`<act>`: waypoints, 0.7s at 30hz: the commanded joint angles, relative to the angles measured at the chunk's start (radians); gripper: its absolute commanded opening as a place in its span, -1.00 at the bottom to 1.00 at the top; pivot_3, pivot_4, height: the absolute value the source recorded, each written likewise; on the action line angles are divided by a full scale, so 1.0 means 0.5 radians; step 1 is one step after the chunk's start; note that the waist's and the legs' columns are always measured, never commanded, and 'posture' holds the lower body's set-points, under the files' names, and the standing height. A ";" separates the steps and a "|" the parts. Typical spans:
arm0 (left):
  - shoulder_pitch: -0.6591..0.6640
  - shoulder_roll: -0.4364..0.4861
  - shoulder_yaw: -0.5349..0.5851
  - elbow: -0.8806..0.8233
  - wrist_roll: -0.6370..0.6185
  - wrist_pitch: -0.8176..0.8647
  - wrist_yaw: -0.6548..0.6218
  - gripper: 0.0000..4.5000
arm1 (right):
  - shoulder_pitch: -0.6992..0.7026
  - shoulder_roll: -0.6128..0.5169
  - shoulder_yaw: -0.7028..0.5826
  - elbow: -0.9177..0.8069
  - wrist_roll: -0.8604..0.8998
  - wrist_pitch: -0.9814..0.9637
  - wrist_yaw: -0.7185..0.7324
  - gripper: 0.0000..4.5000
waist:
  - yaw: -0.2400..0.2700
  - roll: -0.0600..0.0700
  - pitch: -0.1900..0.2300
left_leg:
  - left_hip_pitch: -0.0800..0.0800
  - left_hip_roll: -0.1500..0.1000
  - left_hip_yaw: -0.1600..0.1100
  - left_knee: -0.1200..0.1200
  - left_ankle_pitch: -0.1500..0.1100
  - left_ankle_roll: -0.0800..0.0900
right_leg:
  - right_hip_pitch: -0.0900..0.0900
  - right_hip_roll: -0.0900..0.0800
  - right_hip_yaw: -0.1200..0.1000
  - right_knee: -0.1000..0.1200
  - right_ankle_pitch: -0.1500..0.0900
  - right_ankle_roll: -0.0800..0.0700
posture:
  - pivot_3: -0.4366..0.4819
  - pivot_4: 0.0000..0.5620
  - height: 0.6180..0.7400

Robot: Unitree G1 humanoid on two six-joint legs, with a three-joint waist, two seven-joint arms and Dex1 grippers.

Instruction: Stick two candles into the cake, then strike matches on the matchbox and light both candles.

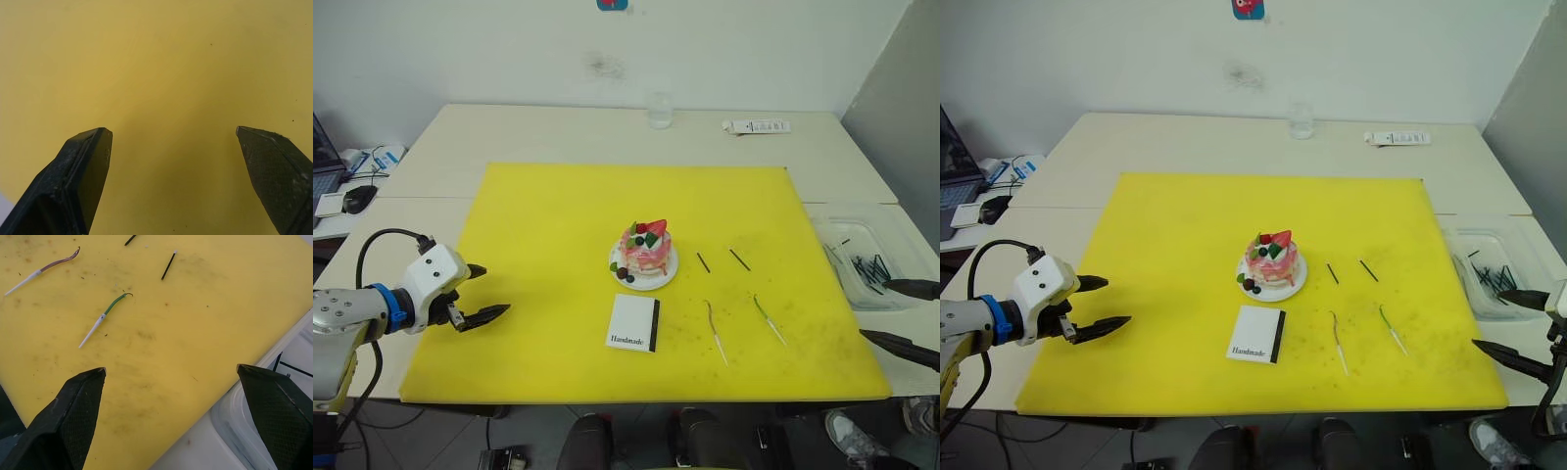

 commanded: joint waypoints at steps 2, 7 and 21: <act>-0.016 0.018 0.073 -0.036 -0.003 -0.016 0.026 0.99 | -0.011 0.003 -0.025 -0.024 -0.001 -0.011 0.002 1.00 | 0.000 0.000 0.000 | 0.000 0.000 0.000 0.000 0.000 0.000 | 0.000 0.000 0.000 0.000 0.000 0.000 | -0.05 -0.47 1.00; -0.039 0.020 0.058 -0.009 0.013 -0.021 0.043 0.99 | -0.024 0.006 -0.023 -0.011 -0.016 -0.034 -0.009 1.00 | 0.000 0.000 0.000 | 0.000 0.000 0.000 0.000 0.000 0.000 | 0.000 0.000 0.000 0.000 0.000 0.000 | -0.05 -0.47 1.00; -0.054 0.016 0.042 0.020 0.027 -0.044 0.055 0.99 | 0.007 0.021 -0.073 0.030 -0.052 -0.070 0.000 1.00 | 0.000 0.000 0.000 | 0.000 0.000 0.000 0.000 0.000 0.000 | 0.000 0.000 0.000 0.001 0.000 0.000 | -0.05 -0.47 1.00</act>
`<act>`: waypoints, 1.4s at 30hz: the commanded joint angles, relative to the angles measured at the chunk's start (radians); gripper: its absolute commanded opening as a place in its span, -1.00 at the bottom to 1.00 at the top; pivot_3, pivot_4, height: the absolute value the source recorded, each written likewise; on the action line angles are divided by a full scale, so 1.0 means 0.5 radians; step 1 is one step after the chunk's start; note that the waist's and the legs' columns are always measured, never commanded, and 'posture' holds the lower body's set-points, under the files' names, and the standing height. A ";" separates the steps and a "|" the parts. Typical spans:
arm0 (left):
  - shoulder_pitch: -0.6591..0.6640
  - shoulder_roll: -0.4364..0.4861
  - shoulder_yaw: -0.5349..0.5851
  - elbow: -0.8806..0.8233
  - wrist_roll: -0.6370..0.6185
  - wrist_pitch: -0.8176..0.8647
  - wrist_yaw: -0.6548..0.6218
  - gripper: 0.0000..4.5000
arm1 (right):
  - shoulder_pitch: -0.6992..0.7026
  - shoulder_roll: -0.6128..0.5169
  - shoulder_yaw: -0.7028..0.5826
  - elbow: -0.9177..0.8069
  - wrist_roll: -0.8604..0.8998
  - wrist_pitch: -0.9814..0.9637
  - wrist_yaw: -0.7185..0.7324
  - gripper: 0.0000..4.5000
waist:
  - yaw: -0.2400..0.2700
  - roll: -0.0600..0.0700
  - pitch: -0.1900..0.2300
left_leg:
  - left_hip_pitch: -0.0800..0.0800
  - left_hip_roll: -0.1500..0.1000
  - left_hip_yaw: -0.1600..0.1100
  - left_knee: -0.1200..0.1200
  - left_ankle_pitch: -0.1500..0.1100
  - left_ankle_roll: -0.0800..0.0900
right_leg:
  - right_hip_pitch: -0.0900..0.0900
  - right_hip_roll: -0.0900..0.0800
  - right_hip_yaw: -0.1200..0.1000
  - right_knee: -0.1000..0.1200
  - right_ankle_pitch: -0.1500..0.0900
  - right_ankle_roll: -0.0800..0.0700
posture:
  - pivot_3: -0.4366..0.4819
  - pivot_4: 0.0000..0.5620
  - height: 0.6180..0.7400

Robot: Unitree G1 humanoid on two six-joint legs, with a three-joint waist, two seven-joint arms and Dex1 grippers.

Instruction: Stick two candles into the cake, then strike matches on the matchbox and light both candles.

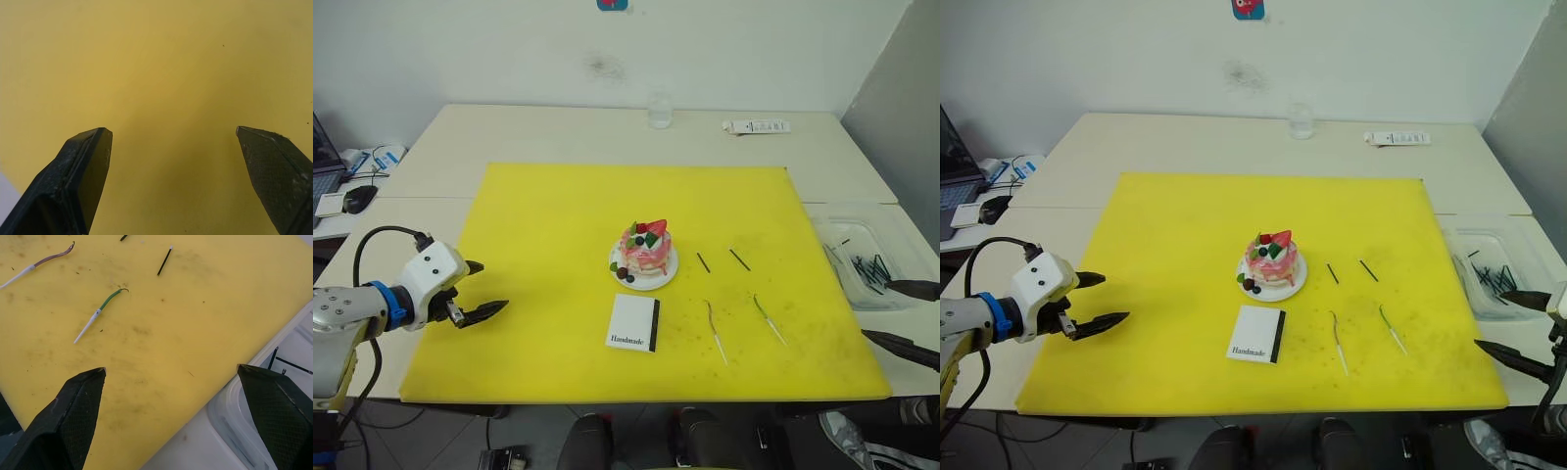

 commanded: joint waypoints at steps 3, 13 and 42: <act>-0.026 0.017 0.041 0.012 0.011 -0.040 0.004 0.99 | 0.012 0.008 -0.088 -0.013 -0.005 -0.019 0.009 1.00 | 0.000 0.000 0.000 | 0.000 0.000 0.000 0.000 0.000 0.000 | 0.000 0.000 0.000 0.000 0.000 0.000 | -0.05 -0.47 1.00; -0.035 0.015 0.028 0.023 0.020 -0.044 0.001 0.99 | 0.152 -0.006 -0.185 -0.031 -0.027 0.020 0.089 1.00 | 0.001 0.000 0.000 | 0.000 0.000 0.000 0.001 0.000 0.000 | 0.000 0.000 0.000 0.000 0.000 0.000 | -0.05 -0.47 1.00; -0.103 -0.001 0.091 0.089 -0.138 -0.058 -0.153 0.99 | 0.354 0.033 -0.272 -0.131 -0.071 0.070 0.177 1.00 | -0.001 -0.001 -0.001 | 0.002 0.000 0.000 0.001 0.000 0.000 | 0.002 0.000 0.000 0.001 0.001 0.002 | -0.05 -0.47 1.00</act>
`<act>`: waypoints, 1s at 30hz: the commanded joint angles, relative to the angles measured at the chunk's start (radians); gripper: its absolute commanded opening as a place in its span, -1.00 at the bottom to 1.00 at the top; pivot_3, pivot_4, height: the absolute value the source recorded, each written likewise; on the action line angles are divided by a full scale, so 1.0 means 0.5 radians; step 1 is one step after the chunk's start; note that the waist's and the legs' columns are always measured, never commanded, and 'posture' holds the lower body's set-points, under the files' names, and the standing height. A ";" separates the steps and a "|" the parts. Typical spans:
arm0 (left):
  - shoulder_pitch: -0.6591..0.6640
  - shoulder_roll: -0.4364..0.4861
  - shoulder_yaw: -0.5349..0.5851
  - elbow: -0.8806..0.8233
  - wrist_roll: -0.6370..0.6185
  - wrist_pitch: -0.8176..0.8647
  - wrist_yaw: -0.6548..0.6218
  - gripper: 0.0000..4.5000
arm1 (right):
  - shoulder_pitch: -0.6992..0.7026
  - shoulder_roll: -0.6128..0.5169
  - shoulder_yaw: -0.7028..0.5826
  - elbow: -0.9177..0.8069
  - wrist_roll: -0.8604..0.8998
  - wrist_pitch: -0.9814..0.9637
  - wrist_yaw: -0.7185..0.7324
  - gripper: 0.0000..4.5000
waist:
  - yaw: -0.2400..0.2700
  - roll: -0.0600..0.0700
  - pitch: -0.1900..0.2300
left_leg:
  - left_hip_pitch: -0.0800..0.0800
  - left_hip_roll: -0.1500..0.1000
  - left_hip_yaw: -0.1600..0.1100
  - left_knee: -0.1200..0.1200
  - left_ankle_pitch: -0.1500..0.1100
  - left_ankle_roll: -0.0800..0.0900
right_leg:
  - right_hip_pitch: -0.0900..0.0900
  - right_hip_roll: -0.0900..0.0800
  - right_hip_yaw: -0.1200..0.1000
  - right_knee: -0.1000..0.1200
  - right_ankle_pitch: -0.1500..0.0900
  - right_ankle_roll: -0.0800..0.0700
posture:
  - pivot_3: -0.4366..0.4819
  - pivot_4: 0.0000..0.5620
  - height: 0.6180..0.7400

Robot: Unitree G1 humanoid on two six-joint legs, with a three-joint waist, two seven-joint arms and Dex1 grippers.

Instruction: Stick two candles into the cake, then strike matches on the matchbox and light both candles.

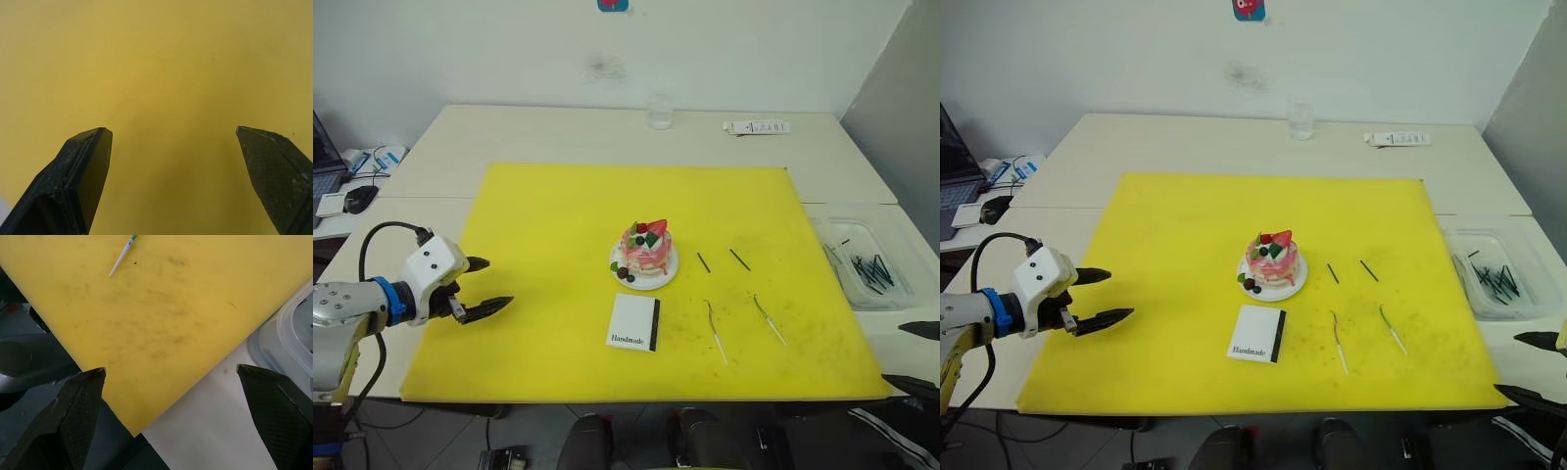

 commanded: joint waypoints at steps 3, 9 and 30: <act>0.014 0.039 0.114 -0.010 -0.100 -0.031 -0.128 0.99 | -0.081 0.042 -0.092 -0.130 0.091 0.058 -0.070 1.00 | -0.003 0.000 0.000 | 0.000 0.000 0.000 0.000 0.000 0.000 | 0.000 0.001 0.000 0.000 0.000 0.000 | -0.05 -0.47 1.00; 0.253 0.028 0.167 -0.509 -0.404 0.325 -0.216 0.99 | -0.198 0.097 -0.064 -0.347 0.238 0.254 -0.225 1.00 | -0.002 0.000 -0.001 | -0.001 0.000 0.000 0.000 0.000 0.000 | 0.000 0.000 0.001 0.000 0.000 0.000 | -0.05 -0.47 1.00; 0.245 -0.234 -0.384 -1.436 -0.797 0.683 0.074 0.99 | -0.314 0.621 0.944 -1.038 -0.097 0.713 -1.521 1.00 | 0.001 0.003 -0.004 | 0.003 -0.002 -0.004 0.018 0.000 0.000 | 0.014 0.000 0.001 0.000 0.001 0.004 | -0.05 -0.47 1.00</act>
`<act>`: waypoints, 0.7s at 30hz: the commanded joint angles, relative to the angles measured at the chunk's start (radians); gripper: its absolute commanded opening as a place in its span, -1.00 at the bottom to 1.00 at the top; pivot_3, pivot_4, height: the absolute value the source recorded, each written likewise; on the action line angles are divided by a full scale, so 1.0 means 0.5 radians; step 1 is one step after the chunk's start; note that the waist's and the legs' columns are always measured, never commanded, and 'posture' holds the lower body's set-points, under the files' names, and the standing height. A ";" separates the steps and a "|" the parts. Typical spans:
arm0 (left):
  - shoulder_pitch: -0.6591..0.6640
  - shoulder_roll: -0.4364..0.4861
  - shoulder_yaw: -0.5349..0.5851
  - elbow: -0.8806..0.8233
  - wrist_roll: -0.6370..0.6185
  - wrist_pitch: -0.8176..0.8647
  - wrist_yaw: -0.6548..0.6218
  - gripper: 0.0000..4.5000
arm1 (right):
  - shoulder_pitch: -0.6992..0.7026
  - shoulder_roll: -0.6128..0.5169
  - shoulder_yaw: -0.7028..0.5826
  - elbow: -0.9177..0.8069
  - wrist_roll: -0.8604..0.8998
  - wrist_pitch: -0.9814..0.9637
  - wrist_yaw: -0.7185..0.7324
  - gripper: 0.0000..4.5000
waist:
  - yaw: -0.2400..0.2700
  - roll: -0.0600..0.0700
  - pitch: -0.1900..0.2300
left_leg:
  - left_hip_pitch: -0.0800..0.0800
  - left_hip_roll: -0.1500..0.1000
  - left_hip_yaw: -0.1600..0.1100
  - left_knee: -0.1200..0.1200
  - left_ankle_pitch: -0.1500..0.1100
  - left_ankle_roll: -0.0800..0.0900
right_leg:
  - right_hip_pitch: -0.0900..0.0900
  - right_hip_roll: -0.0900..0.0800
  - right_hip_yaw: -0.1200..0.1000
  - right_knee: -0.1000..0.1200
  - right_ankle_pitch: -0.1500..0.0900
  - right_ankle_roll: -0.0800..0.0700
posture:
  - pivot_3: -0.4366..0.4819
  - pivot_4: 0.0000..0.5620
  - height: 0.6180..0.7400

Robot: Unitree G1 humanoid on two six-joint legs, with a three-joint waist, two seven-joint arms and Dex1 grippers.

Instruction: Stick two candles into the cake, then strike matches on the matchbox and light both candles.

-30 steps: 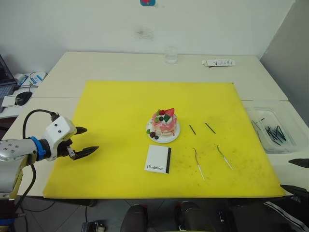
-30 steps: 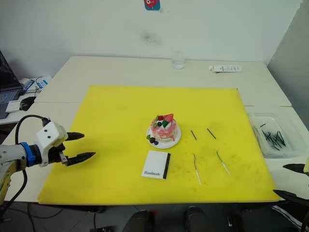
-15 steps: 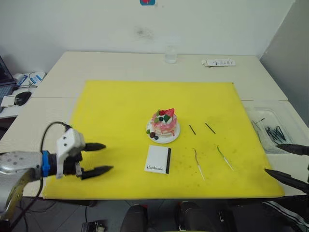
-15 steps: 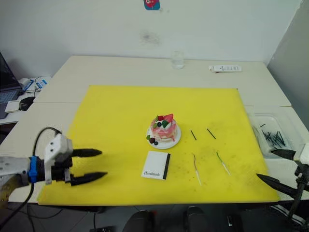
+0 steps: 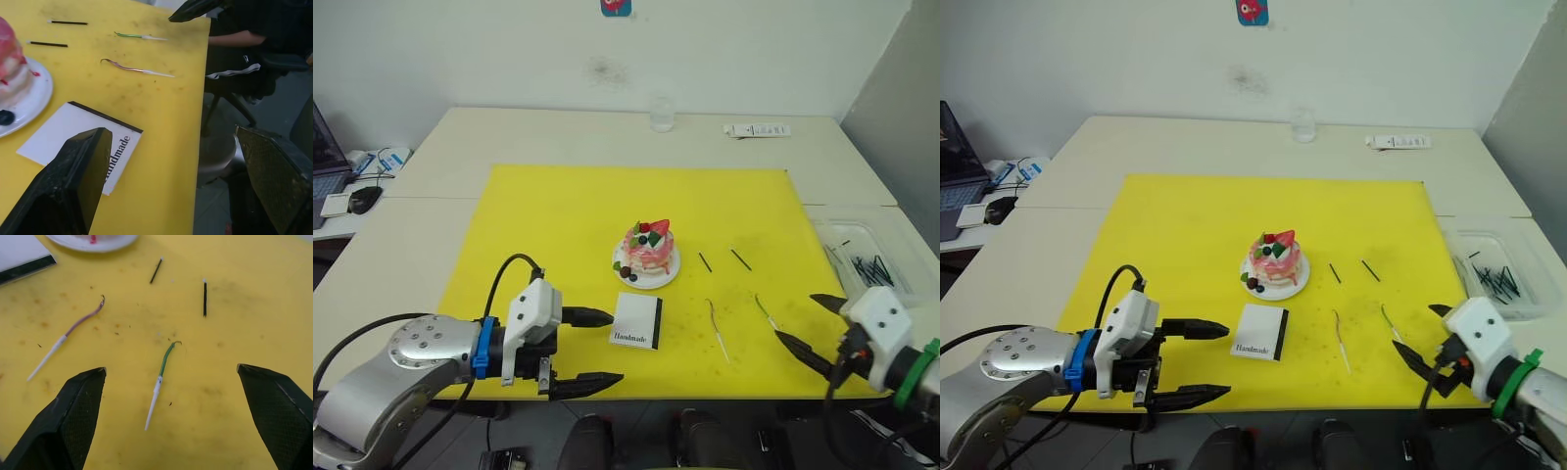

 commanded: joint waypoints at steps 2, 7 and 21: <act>-0.010 -0.042 -0.060 -0.021 0.032 -0.082 0.016 0.99 | 0.025 0.060 0.129 0.040 -0.142 -0.034 -0.145 1.00 | 0.000 0.000 0.000 | 0.000 0.000 -0.001 0.000 0.000 0.000 | 0.000 0.000 -0.001 0.000 0.000 -0.001 | -0.05 -0.47 1.00; 0.016 -0.074 -0.087 -0.026 0.057 -0.113 0.031 0.99 | 0.057 0.121 0.194 0.117 -0.213 -0.084 -0.192 1.00 | 0.001 0.000 0.000 | 0.000 0.001 -0.002 -0.001 0.000 0.000 | 0.000 0.000 -0.002 0.000 -0.005 -0.009 | -0.05 -0.47 1.00; 0.029 -0.086 -0.120 -0.002 0.092 -0.149 0.054 1.00 | 0.070 0.254 0.283 0.150 -0.134 0.039 -0.231 -0.70 | 0.001 -0.001 0.000 | 0.000 0.000 -0.001 0.001 0.000 0.000 | 0.001 -0.002 0.000 -0.001 -0.006 -0.011 | -0.05 -0.47 1.00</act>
